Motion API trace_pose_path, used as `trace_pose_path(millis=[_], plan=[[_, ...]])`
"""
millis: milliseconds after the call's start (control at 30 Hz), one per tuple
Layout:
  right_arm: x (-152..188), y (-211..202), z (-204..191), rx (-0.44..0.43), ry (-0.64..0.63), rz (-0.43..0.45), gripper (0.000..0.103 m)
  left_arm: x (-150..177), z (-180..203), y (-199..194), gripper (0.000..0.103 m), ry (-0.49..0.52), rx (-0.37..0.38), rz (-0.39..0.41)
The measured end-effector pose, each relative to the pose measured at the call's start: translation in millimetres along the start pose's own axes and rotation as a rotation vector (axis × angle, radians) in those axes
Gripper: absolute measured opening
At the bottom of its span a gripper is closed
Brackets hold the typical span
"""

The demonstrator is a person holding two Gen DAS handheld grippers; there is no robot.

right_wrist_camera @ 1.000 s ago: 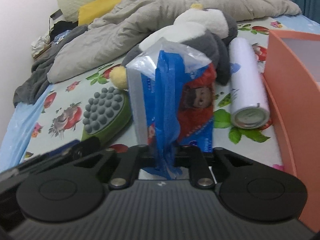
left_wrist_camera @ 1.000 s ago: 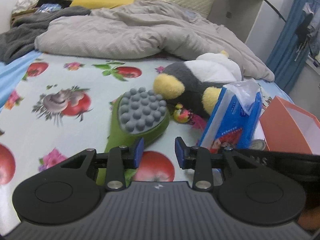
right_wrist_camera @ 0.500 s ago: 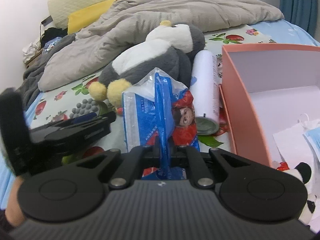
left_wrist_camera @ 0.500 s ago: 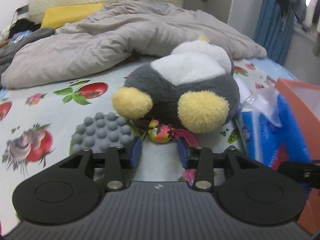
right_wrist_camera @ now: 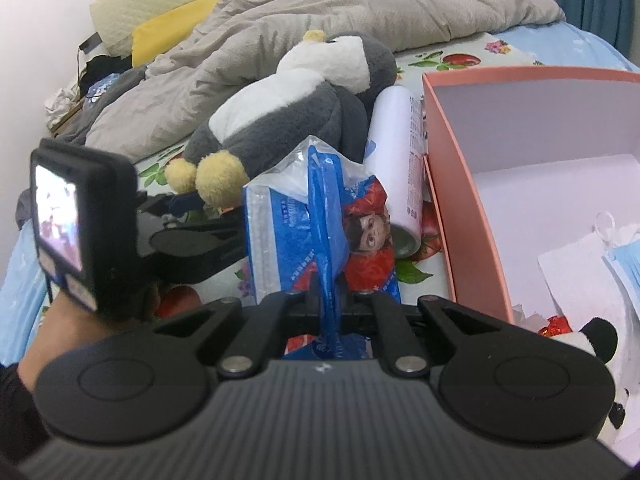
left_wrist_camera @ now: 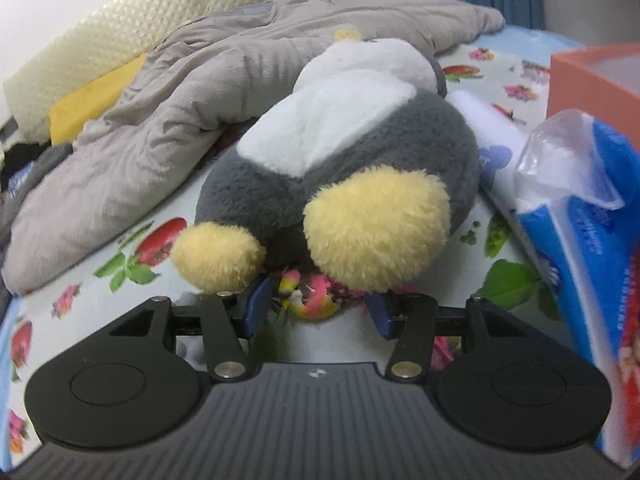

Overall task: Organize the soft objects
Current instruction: 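Grasp the pink-feathered toy with the left gripper while the right holds the tissue pack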

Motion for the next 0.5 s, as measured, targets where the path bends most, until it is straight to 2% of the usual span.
trace_pose_path(millis=[100, 200, 267, 500], plan=[[1, 1, 0, -0.016, 0.0, -0.001, 0.008, -3, 1, 9, 0.058, 0.041, -0.033, -0.009], [2, 3, 0, -0.026, -0.003, -0.007, 0.008, -2, 4, 19, 0.057, 0.053, -0.015, -0.061], [3, 3, 1, -0.029, -0.003, -0.008, 0.008, -1, 4, 24, 0.052, 0.044, -0.012, -0.072], [3, -2, 4, -0.038, 0.006, -0.002, 0.008, 2, 0, 21, 0.051, -0.005, -0.009, -0.078]])
Point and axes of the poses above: each gripper's, at about its wrist camera, not at the fingertips, and y roughly the way its jaws point, z to its right, x to its underside, the point moved 6 cm from there along y, roughly the way its jaws point, and after that the axes turned 3 degrees about -z, right-handed, at the moved point
